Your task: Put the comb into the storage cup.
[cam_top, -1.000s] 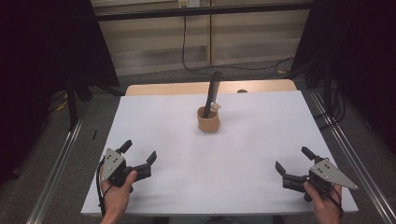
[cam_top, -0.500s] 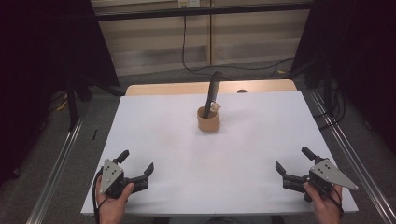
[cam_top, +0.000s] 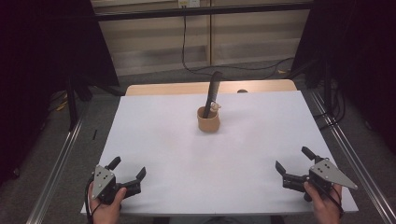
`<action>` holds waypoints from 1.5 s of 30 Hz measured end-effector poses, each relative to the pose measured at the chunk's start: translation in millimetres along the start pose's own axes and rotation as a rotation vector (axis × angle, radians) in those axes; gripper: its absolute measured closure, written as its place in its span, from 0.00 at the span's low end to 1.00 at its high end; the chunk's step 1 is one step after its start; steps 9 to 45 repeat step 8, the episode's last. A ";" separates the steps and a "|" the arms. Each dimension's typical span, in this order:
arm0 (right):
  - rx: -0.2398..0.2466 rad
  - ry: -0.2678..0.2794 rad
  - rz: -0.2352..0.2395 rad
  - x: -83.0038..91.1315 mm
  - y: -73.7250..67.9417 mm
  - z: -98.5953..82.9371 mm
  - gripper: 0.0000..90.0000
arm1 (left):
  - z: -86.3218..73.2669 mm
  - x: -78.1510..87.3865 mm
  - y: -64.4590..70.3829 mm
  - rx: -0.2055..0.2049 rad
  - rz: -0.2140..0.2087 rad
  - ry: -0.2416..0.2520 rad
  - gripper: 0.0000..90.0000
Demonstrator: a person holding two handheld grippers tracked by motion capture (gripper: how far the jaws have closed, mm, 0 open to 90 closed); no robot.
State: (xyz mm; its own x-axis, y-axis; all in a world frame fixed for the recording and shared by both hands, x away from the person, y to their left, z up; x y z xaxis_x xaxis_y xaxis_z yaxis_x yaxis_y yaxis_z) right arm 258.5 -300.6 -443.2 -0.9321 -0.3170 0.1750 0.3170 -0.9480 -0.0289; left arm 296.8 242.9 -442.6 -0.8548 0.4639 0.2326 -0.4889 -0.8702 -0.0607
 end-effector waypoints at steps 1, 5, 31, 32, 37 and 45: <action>0.003 0.000 0.001 -0.1 -0.1 -0.1 0.00 | 0.8 0.6 -1.4 0.010 0.001 -0.001 0.03; -0.001 0.000 -0.006 0.3 0.4 -0.1 0.00 | 2.8 1.2 -2.4 0.037 -0.016 0.018 0.03; -0.006 -0.001 -0.004 -0.1 0.6 -0.1 0.00 | 3.9 1.7 -4.3 0.027 0.001 0.029 0.03; -0.006 -0.001 -0.004 -0.1 0.6 -0.1 0.00 | 3.9 1.7 -4.3 0.027 0.001 0.029 0.03; -0.006 -0.001 -0.004 -0.1 0.6 -0.1 0.00 | 3.9 1.7 -4.3 0.027 0.001 0.029 0.03; -0.006 -0.001 -0.004 -0.1 0.6 -0.1 0.00 | 3.9 1.7 -4.3 0.027 0.001 0.029 0.03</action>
Point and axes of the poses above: each handheld gripper's, and its own axes: x roughly backward along the jaws, z roughly out of its top, y roughly to its right, the point moved 2 cm from there along -x, roughly forward along the jaws, and after that the axes turned 4 degrees about -x, right-handed, at the moved point
